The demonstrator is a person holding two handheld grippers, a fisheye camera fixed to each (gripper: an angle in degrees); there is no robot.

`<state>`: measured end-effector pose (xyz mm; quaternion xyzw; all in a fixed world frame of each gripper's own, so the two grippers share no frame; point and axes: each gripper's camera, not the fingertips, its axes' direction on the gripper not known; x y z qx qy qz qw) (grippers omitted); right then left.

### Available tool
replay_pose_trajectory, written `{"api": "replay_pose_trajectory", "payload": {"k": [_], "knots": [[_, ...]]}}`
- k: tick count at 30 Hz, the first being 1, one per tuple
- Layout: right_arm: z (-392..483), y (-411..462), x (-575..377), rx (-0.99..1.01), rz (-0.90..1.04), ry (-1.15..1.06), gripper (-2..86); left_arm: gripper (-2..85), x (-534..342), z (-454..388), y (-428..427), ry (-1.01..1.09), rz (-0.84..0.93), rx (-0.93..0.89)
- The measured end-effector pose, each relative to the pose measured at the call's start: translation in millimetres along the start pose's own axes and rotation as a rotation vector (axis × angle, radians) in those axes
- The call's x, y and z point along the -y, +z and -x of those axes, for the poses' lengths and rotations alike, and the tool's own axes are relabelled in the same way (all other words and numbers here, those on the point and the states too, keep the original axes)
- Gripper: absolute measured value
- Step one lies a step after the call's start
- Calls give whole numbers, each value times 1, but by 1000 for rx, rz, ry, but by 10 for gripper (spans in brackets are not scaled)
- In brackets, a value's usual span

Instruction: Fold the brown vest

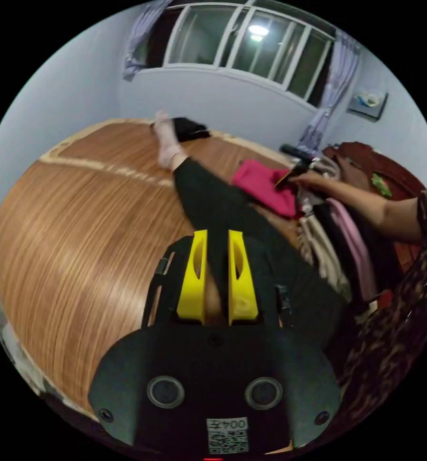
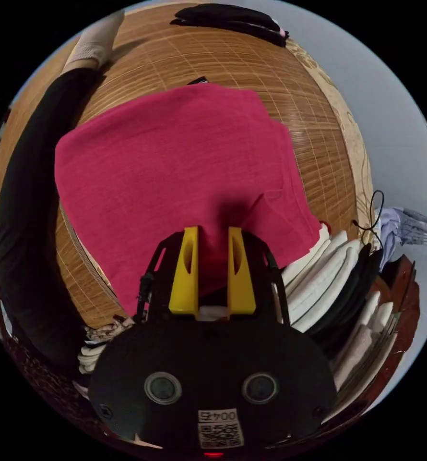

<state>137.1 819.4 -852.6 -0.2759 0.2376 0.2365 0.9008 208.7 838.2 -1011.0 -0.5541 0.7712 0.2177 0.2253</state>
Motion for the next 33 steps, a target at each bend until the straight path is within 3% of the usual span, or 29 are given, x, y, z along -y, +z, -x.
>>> {"api": "replay_pose_trajectory", "payload": {"k": [4,8,13,18,21,26,28,30,31,33], "knots": [[33,8,-14,-109,9,-63,81,28,-110,38,-22,-179,135,153],[72,10,-22,-295,146,-119,54,17,-152,38,-37,-189,183,250],[91,-87,-107,-153,-311,45,103,11,-174,29,-62,-149,207,247],[72,-134,-239,-223,-524,239,167,10,-195,28,-90,-131,181,235],[45,-120,-306,-277,-453,390,206,12,-208,30,-108,-134,167,212],[6,-57,-374,-92,-264,606,228,28,-226,35,-137,-133,140,188],[4,-33,-393,29,-314,628,212,44,-234,34,-150,-111,124,148],[11,-27,-400,9,-331,642,177,64,-239,32,-161,-92,118,140],[18,-29,-405,-17,-348,672,96,71,-243,30,-167,-75,116,145],[34,-37,-414,-68,-422,688,33,80,-248,28,-177,-57,115,154]]}}
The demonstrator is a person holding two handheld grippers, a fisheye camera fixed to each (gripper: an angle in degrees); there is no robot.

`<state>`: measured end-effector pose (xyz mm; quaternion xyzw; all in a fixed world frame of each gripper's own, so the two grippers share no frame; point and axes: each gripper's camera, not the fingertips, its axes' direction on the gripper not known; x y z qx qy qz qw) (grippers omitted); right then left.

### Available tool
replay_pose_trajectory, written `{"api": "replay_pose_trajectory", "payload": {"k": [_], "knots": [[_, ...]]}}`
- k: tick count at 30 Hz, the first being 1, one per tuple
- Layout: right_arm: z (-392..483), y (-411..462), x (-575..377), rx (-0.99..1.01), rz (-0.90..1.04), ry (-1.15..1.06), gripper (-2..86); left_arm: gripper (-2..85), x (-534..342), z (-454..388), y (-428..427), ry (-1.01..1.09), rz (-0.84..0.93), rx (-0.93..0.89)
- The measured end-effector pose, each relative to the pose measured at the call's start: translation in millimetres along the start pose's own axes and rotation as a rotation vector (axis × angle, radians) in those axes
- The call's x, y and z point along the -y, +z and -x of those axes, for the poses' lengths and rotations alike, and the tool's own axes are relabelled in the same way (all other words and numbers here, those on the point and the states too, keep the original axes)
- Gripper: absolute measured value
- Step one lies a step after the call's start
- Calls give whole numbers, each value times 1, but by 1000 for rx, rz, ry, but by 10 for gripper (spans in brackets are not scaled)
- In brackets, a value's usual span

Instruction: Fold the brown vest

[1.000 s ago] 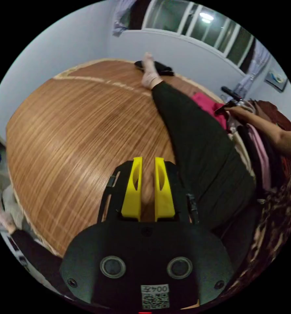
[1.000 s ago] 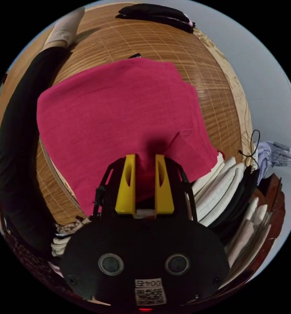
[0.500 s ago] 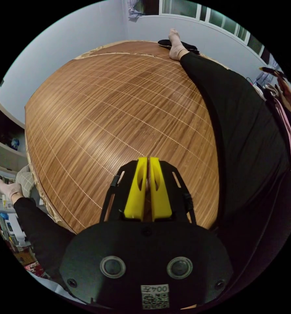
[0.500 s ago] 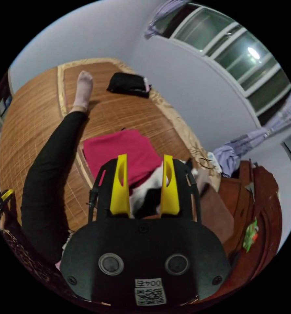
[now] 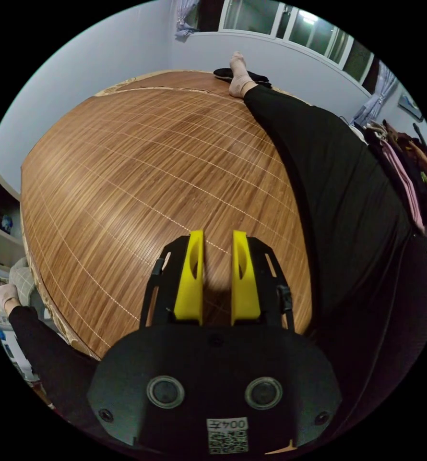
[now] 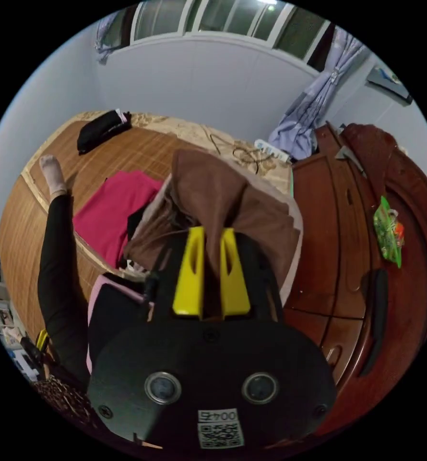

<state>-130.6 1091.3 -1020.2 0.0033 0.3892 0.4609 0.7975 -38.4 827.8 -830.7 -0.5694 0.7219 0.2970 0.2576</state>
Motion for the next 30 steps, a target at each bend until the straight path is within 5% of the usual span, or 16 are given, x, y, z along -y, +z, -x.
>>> {"api": "replay_pose_trajectory", "payload": {"k": [2,7,11,21,30], "knots": [[13,-22,-15,27,-122,-13,11,85,-6,1,-9,12,-4,3],[90,-144,-76,418,-620,-298,-3,83,-21,12,-39,-5,-16,-17],[132,-199,-108,789,-803,-468,3,83,-32,20,-65,-38,-85,-20],[297,-137,-177,1308,-598,-705,168,124,-82,54,-168,-212,-390,10],[437,7,-265,1281,-313,-771,183,145,-91,63,-199,-298,-392,0]]}}
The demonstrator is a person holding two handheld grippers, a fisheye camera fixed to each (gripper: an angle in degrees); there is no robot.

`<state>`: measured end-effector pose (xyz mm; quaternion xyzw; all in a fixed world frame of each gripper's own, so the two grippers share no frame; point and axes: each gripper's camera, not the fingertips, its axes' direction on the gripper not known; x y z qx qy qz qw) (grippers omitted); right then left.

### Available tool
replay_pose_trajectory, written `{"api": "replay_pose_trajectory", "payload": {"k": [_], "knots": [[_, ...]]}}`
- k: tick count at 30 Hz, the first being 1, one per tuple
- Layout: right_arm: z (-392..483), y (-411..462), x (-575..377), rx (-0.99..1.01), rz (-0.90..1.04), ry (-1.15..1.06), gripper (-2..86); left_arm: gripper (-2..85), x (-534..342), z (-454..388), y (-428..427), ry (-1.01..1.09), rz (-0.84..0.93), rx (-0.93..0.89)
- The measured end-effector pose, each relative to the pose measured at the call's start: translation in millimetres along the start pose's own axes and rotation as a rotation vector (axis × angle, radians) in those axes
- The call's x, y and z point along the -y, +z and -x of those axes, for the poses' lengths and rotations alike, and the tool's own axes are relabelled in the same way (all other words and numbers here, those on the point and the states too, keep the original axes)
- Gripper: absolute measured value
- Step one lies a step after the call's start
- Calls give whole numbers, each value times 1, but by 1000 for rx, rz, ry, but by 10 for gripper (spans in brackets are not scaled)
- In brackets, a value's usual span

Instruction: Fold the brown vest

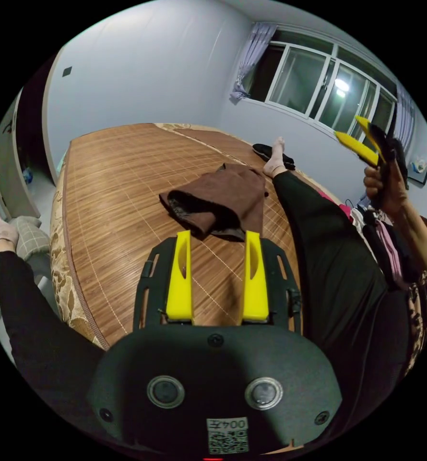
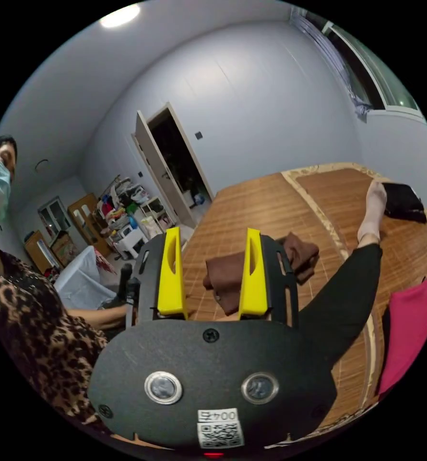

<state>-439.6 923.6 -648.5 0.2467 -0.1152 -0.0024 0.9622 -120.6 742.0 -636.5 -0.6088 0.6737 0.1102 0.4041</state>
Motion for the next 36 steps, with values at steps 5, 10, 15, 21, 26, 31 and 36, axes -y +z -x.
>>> {"api": "replay_pose_trajectory", "payload": {"k": [5,10,15,21,26,31,36], "knots": [[-15,65,-48,-78,127,-34,171,146,18,-3,5,27,85,42],[-39,103,-63,-5,154,1,163,150,46,2,8,25,106,172],[-62,130,-69,31,151,31,157,142,84,10,12,13,109,208],[-80,160,-75,18,153,10,143,31,135,-1,8,-20,232,99],[-96,178,-79,11,133,8,149,14,183,-60,-104,90,-88,-234],[-118,188,-83,22,62,50,153,15,154,-149,-136,430,126,-329],[-139,194,-87,27,28,96,144,23,90,-137,-129,307,240,-291]]}}
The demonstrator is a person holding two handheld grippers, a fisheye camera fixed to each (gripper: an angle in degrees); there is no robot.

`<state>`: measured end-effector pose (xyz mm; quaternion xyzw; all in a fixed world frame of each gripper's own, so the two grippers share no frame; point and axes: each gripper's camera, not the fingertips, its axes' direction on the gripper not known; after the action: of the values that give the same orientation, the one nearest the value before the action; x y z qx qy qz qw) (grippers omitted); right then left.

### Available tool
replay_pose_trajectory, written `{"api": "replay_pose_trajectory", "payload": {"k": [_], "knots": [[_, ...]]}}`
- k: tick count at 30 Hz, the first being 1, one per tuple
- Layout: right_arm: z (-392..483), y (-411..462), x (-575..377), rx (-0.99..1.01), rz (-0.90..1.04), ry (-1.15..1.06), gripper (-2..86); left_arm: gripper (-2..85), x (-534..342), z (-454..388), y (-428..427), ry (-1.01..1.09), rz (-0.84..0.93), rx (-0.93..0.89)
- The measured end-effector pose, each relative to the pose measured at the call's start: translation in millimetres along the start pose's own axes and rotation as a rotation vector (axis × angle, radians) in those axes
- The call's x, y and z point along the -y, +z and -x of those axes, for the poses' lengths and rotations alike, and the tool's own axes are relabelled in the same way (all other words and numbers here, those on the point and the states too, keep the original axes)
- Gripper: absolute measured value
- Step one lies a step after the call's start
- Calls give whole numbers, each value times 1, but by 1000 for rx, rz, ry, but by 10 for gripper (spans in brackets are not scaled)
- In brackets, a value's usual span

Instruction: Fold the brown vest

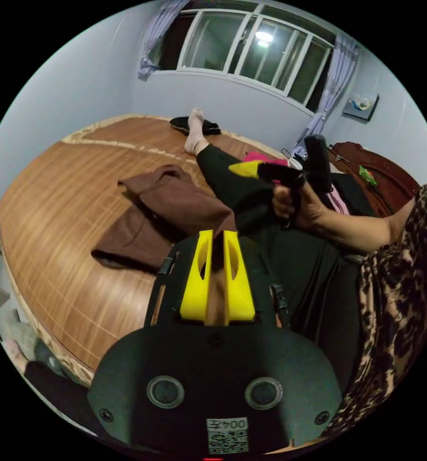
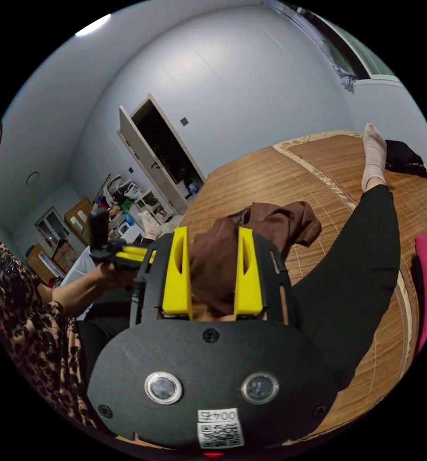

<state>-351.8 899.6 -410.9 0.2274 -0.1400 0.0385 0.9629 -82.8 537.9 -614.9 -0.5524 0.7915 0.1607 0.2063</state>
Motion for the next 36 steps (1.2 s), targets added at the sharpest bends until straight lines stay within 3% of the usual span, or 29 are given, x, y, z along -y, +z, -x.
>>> {"api": "replay_pose_trajectory", "payload": {"k": [4,10,17,23,28,34,36], "knots": [[-13,17,4,17,25,-12,140,40,-39,10,-16,-148,-2,141],[-24,47,10,13,73,-52,138,96,-31,39,-32,-283,-29,313],[-39,67,15,14,83,-61,136,116,4,59,-27,-306,21,291],[-50,90,23,10,103,-75,136,33,12,39,-36,-356,29,240],[-54,100,28,-29,65,-79,144,14,13,10,-142,-386,-387,-112],[-60,116,36,4,74,-85,148,12,10,-48,-277,-281,-741,-263],[-61,121,38,18,77,-85,151,11,8,-66,-309,-225,-783,-240]]}}
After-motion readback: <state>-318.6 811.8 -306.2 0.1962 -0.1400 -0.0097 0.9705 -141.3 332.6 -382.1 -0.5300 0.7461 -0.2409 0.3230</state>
